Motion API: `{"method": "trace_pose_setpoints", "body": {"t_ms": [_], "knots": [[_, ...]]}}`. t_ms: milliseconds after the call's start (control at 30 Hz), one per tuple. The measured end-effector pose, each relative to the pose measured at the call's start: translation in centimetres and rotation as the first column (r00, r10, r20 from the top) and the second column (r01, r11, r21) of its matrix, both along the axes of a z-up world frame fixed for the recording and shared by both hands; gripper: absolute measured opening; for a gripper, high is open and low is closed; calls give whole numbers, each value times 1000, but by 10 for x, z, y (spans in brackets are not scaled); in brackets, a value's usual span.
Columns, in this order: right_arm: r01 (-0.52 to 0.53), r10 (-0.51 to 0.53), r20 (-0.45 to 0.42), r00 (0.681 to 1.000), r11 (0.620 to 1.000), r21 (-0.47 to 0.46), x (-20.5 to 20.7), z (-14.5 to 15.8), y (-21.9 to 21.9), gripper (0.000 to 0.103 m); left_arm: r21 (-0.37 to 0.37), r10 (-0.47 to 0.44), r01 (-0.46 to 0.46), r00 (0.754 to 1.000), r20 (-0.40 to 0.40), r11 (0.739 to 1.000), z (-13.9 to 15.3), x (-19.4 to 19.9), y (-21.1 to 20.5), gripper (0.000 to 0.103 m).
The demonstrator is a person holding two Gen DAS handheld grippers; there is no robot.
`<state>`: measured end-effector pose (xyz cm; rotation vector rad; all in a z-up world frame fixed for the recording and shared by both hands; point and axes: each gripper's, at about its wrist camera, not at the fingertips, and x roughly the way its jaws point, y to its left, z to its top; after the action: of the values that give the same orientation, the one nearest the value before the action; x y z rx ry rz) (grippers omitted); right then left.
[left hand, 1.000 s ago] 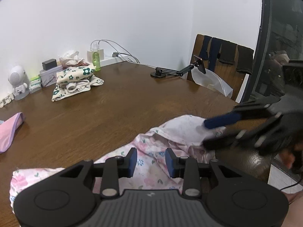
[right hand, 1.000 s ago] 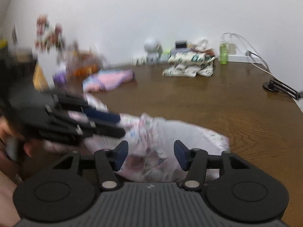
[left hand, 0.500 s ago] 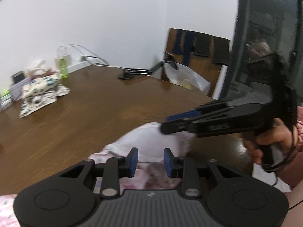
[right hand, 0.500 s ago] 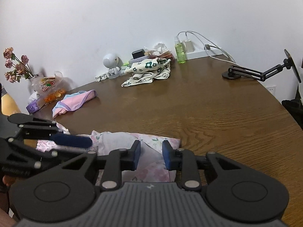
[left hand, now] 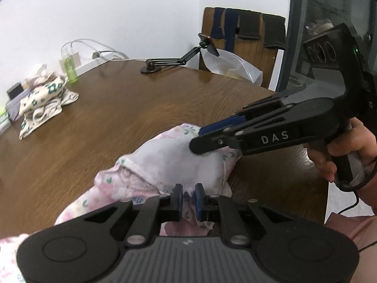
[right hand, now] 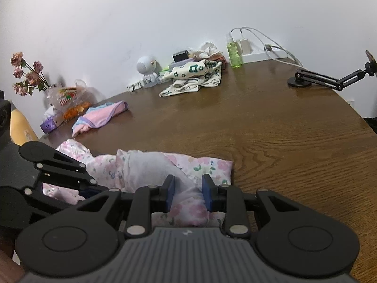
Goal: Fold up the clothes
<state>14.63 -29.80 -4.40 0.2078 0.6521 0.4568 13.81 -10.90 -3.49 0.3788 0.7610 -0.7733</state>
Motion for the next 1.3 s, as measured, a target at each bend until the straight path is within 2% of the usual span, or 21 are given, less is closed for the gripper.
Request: {"method": "trace_pose_setpoints", "body": {"t_ms": [133,233,300,333,367,433,467,533,633,767,1033,1300], "knots": [[-18,19,10,1000,1000,-13,-3,0,3,28,-32,29,-29,999,-19,999,3,0,11,12],[-3,3,23,1000,1000,5,-9,7,-2,43,-85,46,-47,999,-10,995,15,-4,23,26],[26,-27,32,999,1000,17,-13,13,-9,60,-103,72,-70,997,16,992,22,-8,30,39],[43,-44,32,999,999,22,-15,16,-13,64,-111,86,-83,996,30,990,25,-11,34,48],[60,-61,33,998,998,27,-17,19,-17,70,-119,102,-97,994,39,988,28,-12,38,52],[86,-87,19,996,995,43,-19,21,-24,75,-134,134,-127,990,49,983,30,-14,44,56],[98,-98,5,995,994,55,-19,21,-27,76,-142,151,-142,987,53,980,32,-14,48,63],[119,-117,-26,993,989,84,-19,19,-32,78,-155,179,-168,982,58,974,32,-15,53,69],[147,-141,-60,988,983,113,-19,16,-36,82,-162,190,-179,980,56,970,31,-18,58,70],[198,-193,-77,978,977,74,-19,18,-35,100,-169,204,-192,977,59,967,30,-21,65,80],[192,-190,-67,980,981,31,-22,25,-21,103,-196,238,-224,970,49,955,28,-26,81,90],[188,-171,-134,976,975,118,-19,23,-23,103,-206,250,-237,967,40,949,25,-28,85,92]]}}
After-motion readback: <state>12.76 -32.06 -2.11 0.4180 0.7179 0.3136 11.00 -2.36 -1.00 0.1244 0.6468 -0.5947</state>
